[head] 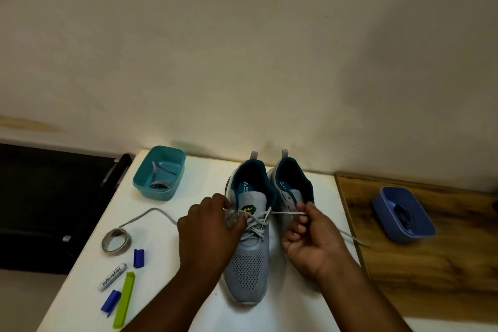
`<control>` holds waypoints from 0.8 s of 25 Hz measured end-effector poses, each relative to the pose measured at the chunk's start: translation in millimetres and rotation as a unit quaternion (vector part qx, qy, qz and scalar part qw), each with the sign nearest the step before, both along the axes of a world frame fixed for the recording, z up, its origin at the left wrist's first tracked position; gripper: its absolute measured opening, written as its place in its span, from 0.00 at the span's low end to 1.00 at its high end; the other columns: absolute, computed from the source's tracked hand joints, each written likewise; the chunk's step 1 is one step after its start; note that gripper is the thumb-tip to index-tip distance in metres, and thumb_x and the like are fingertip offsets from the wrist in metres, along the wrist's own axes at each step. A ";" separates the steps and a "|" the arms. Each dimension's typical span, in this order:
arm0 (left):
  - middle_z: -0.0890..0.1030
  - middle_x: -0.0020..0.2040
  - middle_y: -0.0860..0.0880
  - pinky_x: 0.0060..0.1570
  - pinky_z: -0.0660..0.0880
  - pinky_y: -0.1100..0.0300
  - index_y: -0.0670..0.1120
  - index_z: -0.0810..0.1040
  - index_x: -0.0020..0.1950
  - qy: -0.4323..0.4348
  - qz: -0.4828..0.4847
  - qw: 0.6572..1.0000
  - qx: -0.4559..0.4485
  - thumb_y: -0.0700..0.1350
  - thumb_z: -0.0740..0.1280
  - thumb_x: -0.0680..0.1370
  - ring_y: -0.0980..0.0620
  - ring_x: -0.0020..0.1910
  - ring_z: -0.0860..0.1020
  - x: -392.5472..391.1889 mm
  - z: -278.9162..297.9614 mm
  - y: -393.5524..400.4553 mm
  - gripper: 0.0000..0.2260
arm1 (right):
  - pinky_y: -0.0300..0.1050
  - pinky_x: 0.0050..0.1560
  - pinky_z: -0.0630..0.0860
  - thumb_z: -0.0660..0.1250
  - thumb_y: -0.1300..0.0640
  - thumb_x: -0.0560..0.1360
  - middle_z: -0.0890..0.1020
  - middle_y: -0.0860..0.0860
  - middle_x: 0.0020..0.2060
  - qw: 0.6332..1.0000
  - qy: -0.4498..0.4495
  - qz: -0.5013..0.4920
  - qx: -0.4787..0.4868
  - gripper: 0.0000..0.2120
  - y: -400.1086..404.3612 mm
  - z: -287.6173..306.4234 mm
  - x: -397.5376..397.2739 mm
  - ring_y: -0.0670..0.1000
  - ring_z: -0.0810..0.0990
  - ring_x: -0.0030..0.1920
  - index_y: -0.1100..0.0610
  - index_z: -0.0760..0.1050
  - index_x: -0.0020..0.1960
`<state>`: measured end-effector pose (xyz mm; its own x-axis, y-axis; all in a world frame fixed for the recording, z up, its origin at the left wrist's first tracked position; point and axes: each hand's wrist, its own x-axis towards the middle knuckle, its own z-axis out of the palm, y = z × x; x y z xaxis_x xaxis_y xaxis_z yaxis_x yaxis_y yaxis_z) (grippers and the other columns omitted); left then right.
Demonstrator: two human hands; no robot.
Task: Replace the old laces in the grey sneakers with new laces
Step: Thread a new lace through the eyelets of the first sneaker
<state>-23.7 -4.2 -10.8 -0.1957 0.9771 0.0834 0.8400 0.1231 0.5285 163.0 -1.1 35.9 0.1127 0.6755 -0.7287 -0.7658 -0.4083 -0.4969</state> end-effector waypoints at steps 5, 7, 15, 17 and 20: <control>0.80 0.56 0.56 0.55 0.70 0.51 0.56 0.76 0.59 0.012 0.013 0.999 -0.031 0.63 0.61 0.78 0.52 0.55 0.77 -3.1 3.2 0.2 0.16 | 0.39 0.33 0.70 0.63 0.55 0.82 0.76 0.49 0.39 0.948 -0.266 -0.161 0.070 0.07 9.8 32.7 30.8 0.45 0.73 0.34 0.49 0.77 0.46; 0.80 0.55 0.55 0.55 0.71 0.51 0.55 0.76 0.59 0.003 0.009 0.999 -0.047 0.61 0.61 0.78 0.52 0.54 0.77 -1.3 4.7 -2.2 0.15 | 0.36 0.34 0.73 0.60 0.57 0.84 0.78 0.46 0.36 0.922 -0.249 -0.236 0.178 0.09 9.6 49.8 33.0 0.44 0.75 0.34 0.52 0.78 0.49; 0.84 0.46 0.50 0.50 0.80 0.58 0.49 0.81 0.52 -0.489 -0.095 0.867 -0.033 0.61 0.60 0.81 0.54 0.48 0.83 34.7 30.8 -27.8 0.18 | 0.42 0.44 0.78 0.56 0.44 0.84 0.82 0.41 0.40 0.592 -0.640 0.420 0.253 0.14 -28.9 22.1 -24.5 0.40 0.80 0.42 0.44 0.79 0.50; 0.85 0.42 0.48 0.46 0.79 0.59 0.45 0.82 0.48 -0.533 -0.026 0.842 -0.075 0.57 0.63 0.81 0.51 0.45 0.83 36.5 27.3 -25.3 0.17 | 0.41 0.42 0.77 0.57 0.45 0.84 0.81 0.44 0.38 0.515 -0.668 0.472 0.255 0.13 -30.2 20.8 -22.4 0.43 0.80 0.40 0.43 0.77 0.45; 0.82 0.35 0.49 0.38 0.74 0.60 0.46 0.82 0.44 -0.537 0.021 0.836 -0.116 0.49 0.65 0.83 0.54 0.36 0.79 33.1 22.1 -24.5 0.12 | 0.44 0.42 0.75 0.58 0.47 0.83 0.79 0.48 0.37 0.491 -0.657 0.522 0.232 0.13 -29.2 25.1 -16.3 0.47 0.78 0.39 0.46 0.75 0.43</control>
<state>9.4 -28.7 11.3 -0.0714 0.9330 -0.3527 -0.1100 0.3440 0.9325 146.7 -30.3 61.0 -0.3040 0.9244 -0.2303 0.8485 0.1528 -0.5067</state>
